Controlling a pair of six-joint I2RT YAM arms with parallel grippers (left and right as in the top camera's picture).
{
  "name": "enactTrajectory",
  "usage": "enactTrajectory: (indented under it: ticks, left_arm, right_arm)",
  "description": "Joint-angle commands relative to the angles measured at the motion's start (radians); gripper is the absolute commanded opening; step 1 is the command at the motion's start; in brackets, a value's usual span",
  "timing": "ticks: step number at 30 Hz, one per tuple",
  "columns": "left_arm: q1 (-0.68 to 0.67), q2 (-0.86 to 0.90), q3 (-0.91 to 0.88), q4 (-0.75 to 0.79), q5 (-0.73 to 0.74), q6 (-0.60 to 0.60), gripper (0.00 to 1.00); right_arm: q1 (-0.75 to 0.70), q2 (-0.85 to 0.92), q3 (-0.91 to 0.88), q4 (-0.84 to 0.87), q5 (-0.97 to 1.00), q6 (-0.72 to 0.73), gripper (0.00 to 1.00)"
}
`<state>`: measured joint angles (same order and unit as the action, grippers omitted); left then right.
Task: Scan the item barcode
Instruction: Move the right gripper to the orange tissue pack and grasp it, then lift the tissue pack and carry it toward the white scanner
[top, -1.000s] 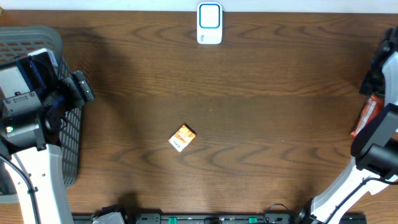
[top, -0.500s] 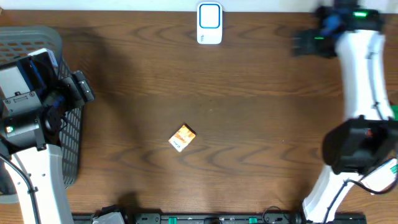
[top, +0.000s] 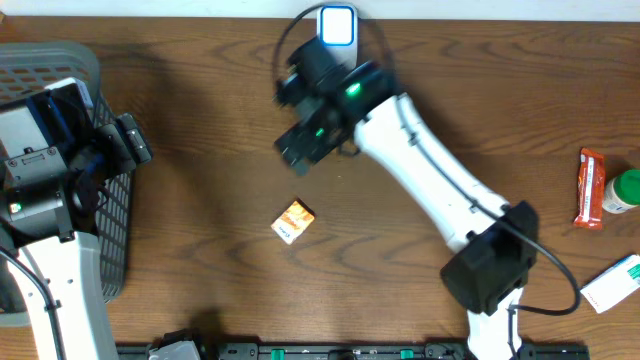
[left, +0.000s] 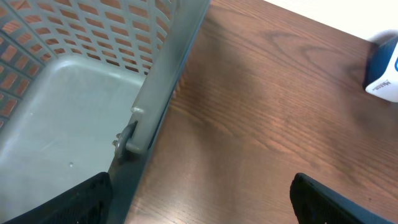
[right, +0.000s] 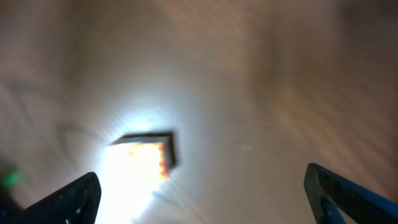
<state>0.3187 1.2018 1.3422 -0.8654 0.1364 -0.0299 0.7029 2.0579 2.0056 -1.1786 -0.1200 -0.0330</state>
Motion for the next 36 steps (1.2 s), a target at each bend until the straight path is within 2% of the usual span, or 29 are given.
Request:
enactTrajectory:
  ticks: [1,7,12,24,36]
  left_arm:
    - [-0.002,0.000,-0.003,-0.002,0.010,-0.013,0.91]
    - [-0.002,0.000,-0.003,-0.002,0.010,-0.013,0.91]
    - [-0.002,0.000,-0.003,-0.002,0.010,-0.013,0.91]
    - [-0.002,0.000,-0.003,-0.002,0.010,-0.013,0.91]
    - [-0.002,0.000,-0.003,-0.002,0.010,-0.013,0.91]
  right_arm:
    - [0.051,-0.010,-0.093,0.033,0.091,0.029,0.99]
    - [0.134,-0.010,-0.307,0.162,0.146,0.078,0.99]
    - [0.189,-0.010,-0.419,0.264,0.145,0.085,0.99]
    - [0.243,-0.010,-0.504,0.396,0.199,0.099,0.99]
    - [0.243,-0.010,-0.581,0.462,0.140,0.108,0.99]
